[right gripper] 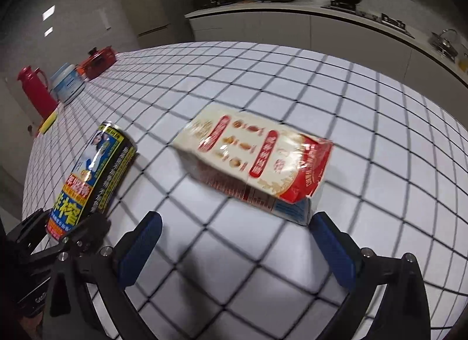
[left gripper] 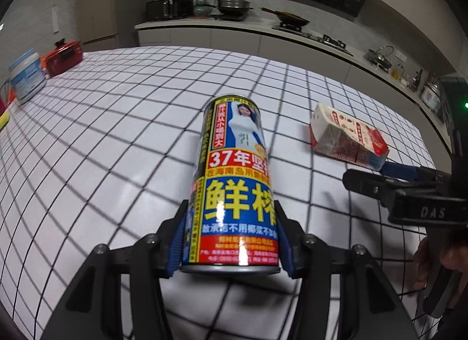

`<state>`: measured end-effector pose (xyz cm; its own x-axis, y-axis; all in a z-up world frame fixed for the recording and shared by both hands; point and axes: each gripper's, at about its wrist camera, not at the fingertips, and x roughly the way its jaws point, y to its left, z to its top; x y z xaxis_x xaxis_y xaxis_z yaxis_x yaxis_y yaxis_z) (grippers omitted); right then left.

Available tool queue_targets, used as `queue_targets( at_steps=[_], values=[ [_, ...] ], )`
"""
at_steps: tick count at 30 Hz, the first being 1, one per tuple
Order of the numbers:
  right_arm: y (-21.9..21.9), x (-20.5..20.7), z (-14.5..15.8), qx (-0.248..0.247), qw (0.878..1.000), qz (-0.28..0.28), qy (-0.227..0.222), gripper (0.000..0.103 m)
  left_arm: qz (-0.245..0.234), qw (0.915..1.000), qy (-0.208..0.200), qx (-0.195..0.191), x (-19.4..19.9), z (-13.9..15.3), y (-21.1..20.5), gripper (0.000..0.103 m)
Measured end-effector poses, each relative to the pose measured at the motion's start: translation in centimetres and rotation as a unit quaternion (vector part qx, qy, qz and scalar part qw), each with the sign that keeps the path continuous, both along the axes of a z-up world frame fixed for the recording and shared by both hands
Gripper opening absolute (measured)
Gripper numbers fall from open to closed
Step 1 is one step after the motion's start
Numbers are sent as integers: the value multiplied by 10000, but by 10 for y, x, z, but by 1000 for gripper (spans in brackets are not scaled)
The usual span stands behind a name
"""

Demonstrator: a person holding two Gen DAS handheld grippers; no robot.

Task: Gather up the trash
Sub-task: 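Grasp the yellow-red drink can with the left tool while the right tool grasps the milk carton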

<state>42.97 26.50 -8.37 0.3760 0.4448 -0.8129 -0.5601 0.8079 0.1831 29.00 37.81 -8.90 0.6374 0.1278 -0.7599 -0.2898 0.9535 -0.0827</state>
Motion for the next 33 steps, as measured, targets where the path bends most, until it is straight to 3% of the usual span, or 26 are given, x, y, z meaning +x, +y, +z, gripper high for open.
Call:
queue_targets(
  at_steps=[3,6,12,16,17,18,20,23,27,29,33],
  values=[
    [15,-21,7,93,9989,444,-109,103,213,9998,-29,-26,-10,0,11,54],
    [9,-24,17,32,9985,385,-389,103,289,9996,-29,-35,-14,1,18,54],
    [3,30,20,3,9979,44,-643,103,244,9997,-11,-80,-12,-1,21,54],
    [31,48,-1,-263,9987,308,-300,103,210,9997,-10,-87,-5,0,19,54],
    [38,47,-3,-314,9986,316,-272,100,198,9998,-10,-84,-4,-1,18,54],
    [40,45,-4,-335,9988,251,-271,84,184,9998,-9,-77,-4,-1,17,54],
    [37,40,-2,-375,9987,133,-329,70,162,9998,-11,-77,-1,-1,15,54],
    [33,35,0,-369,9992,40,-176,66,127,9999,-23,-102,3,-1,13,54],
    [38,26,1,-393,9991,149,-97,67,92,9999,-46,-137,5,-1,9,54],
    [43,28,0,-471,9985,168,-209,79,91,9998,-56,-159,6,-1,10,54],
    [51,35,-3,-538,9979,134,-342,79,101,9998,-44,-137,9,-1,13,55]
  ],
)
